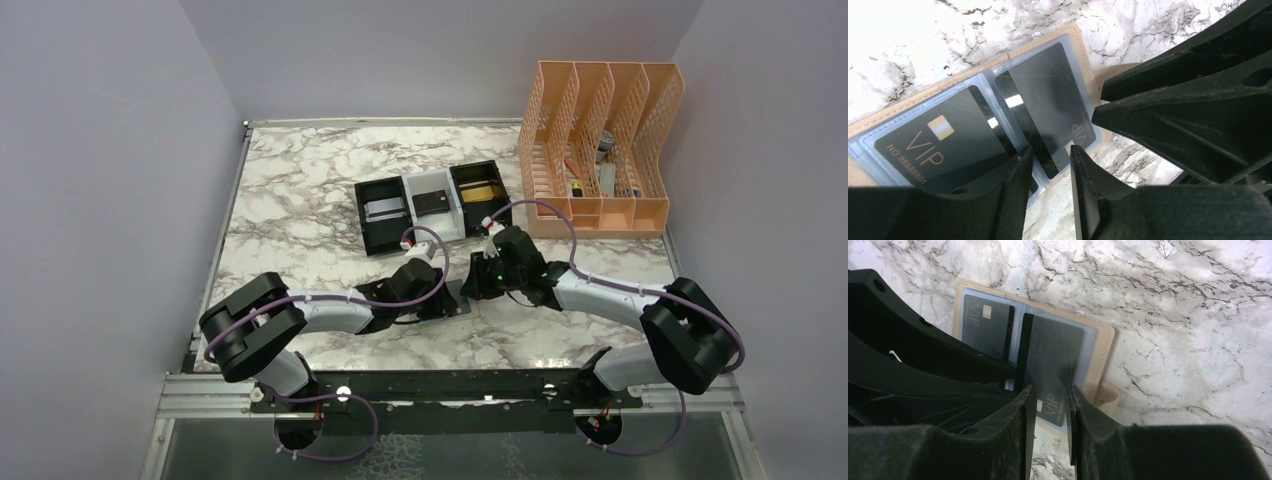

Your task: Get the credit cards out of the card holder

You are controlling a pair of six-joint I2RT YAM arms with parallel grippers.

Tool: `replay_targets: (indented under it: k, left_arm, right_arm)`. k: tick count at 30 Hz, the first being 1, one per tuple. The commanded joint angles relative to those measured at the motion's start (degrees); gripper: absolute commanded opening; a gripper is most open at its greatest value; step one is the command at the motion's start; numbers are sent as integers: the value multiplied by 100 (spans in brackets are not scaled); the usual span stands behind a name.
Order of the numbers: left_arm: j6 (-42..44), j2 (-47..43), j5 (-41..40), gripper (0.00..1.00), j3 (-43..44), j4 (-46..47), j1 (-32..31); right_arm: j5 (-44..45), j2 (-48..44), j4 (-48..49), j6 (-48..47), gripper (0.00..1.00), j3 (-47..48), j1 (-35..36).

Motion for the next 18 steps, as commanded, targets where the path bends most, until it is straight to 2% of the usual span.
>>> replay_targets:
  k: [1, 9, 18]
  left_arm:
    - [-1, 232, 66, 34, 208, 214, -20]
    - [-70, 217, -38, 29, 91, 251, -17]
    - [-412, 288, -213, 24, 26, 343, -22]
  right_arm:
    - [161, 229, 198, -173, 27, 154, -18]
    - [575, 475, 19, -301, 24, 102, -18]
    - [441, 518, 197, -224, 23, -209, -18]
